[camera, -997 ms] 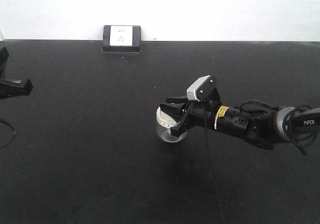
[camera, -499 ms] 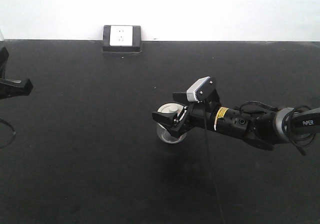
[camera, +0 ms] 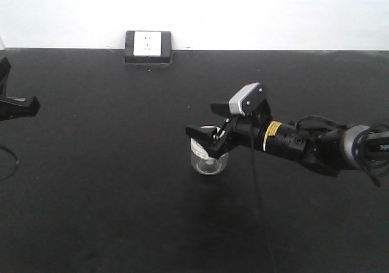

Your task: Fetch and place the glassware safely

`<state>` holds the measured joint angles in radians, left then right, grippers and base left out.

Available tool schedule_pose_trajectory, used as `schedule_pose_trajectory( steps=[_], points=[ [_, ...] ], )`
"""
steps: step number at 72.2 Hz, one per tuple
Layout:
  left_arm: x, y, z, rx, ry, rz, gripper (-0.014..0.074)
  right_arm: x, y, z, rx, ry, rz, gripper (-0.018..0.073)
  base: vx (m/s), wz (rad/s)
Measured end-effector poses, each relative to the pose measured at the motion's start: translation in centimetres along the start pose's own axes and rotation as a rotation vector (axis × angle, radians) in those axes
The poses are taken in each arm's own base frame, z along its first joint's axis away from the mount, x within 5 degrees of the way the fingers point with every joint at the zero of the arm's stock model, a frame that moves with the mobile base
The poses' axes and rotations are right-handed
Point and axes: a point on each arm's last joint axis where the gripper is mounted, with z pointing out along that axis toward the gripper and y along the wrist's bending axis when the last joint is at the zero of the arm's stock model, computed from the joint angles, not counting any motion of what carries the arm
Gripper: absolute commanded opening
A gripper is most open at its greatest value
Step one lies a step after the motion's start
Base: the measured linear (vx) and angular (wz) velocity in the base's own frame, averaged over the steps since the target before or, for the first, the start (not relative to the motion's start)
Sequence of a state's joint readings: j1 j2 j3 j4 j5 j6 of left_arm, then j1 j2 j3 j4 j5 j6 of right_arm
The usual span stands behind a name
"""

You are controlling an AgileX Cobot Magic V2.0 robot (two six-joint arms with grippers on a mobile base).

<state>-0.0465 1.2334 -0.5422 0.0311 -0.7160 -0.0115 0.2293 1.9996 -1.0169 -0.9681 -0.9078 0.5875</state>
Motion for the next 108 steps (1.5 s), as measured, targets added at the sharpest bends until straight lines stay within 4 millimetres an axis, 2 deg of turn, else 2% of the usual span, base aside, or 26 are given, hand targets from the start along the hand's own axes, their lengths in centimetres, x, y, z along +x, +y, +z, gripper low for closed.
schedule_pose_trajectory(
  steps=[12,18,26,37,51,60,69,82,108],
  points=[
    [0.0,0.0,0.0,0.000,0.000,0.000,0.0001,-3.5,0.2,-1.3,0.054,-0.020,0.023,0.0384,0.00,0.00],
    [0.0,0.0,0.0,0.000,0.000,0.000,0.0001,-5.3,0.2,-2.2,0.099,-0.022,0.037,0.0236,0.00,0.00],
    [0.0,0.0,0.0,0.000,0.000,0.000,0.0001,-7.5,0.3,-3.7,0.184,-0.007,0.048,-0.0014,0.00,0.00],
    [0.0,0.0,0.0,0.000,0.000,0.000,0.0001,-10.3,0.5,-6.1,0.322,0.011,0.076,-0.0009,0.00,0.00],
    [0.0,0.0,0.0,0.000,0.000,0.000,0.0001,-14.0,1.1,-10.6,0.558,0.018,0.117,-0.0008,0.00,0.00],
    [0.0,0.0,0.0,0.000,0.000,0.000,0.0001,-15.3,2.2,-13.4,0.653,0.008,0.127,-0.0006,0.00,0.00],
    [0.0,0.0,0.0,0.000,0.000,0.000,0.0001,-15.3,4.1,-15.9,0.679,-0.013,0.132,-0.0005,0.00,0.00],
    [0.0,0.0,0.0,0.000,0.000,0.000,0.0001,-14.0,6.9,-19.3,0.701,-0.033,0.135,-0.0005,0.00,0.00],
    [0.0,0.0,0.0,0.000,0.000,0.000,0.0001,-11.4,10.3,-23.3,0.736,-0.061,0.130,-0.0003,0.00,0.00]
  ],
)
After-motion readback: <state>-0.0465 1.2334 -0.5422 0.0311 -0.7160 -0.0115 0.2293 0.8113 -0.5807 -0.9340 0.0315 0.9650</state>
